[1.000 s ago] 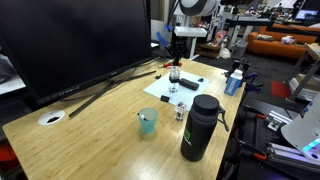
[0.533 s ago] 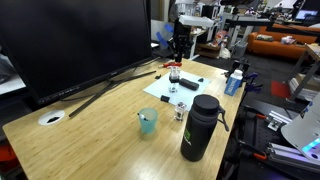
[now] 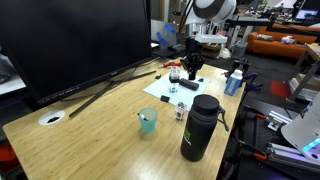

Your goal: Take the silver lid off the taller glass bottle

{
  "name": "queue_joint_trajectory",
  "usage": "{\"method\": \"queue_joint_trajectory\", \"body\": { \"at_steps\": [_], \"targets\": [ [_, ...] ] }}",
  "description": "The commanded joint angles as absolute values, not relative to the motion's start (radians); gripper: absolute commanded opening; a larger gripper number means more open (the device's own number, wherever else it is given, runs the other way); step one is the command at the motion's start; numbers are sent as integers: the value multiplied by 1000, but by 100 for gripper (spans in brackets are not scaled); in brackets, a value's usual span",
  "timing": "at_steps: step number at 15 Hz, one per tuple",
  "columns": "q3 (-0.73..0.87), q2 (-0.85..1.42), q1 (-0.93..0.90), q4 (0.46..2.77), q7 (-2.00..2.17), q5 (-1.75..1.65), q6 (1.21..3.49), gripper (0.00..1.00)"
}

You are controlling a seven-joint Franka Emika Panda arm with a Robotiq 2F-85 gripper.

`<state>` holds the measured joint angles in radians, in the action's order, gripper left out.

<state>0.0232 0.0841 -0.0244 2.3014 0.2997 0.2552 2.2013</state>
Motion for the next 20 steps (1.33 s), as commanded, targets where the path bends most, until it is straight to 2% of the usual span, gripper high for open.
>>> {"method": "queue_joint_trajectory", "body": {
  "at_steps": [1, 9, 16, 17, 18, 20],
  "targets": [
    [20, 77, -3, 2398, 210, 319, 2338, 3],
    [10, 209, 10, 2487, 68, 360, 2544, 3],
    [-7, 268, 3, 2483, 82, 323, 2615, 3],
    [-10, 268, 3, 2484, 83, 321, 2619, 8],
    [-10, 263, 2, 2485, 84, 319, 2618, 37],
    [-7, 258, 0, 2487, 91, 306, 2623, 44]
  ]
}}
